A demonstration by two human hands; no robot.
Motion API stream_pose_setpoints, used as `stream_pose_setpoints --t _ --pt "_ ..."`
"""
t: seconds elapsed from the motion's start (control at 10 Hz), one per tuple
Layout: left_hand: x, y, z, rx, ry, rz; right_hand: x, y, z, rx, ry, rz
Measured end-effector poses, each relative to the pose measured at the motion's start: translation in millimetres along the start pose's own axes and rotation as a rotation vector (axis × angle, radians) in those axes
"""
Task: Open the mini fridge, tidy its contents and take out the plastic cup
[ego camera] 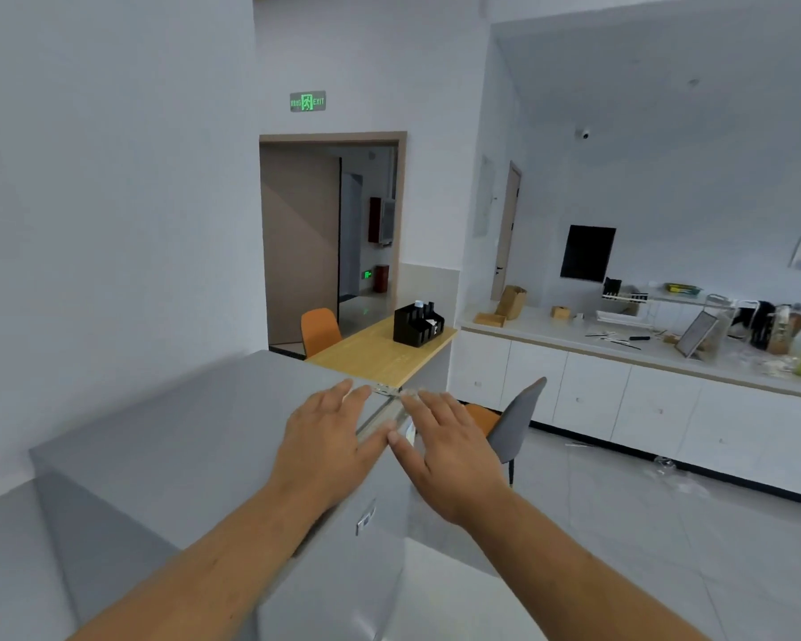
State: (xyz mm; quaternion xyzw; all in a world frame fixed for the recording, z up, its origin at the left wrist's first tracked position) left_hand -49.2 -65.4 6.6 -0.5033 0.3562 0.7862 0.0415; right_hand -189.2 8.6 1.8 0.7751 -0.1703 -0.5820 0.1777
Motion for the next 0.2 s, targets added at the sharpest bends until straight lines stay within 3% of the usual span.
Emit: stream_pose_setpoints --t 0.2 --pt "-16 18 85 0.121 -0.039 0.016 -73 -18 43 0.084 -0.053 0.074"
Point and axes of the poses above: each hand's wrist, its own y-axis towards the middle knuckle, its own x-axis out of the palm, z = x × y, the point moved 10 cm from there along y, towards the middle knuckle, and after that the axes turned 2 degrees about y, right-handed, at the moved point
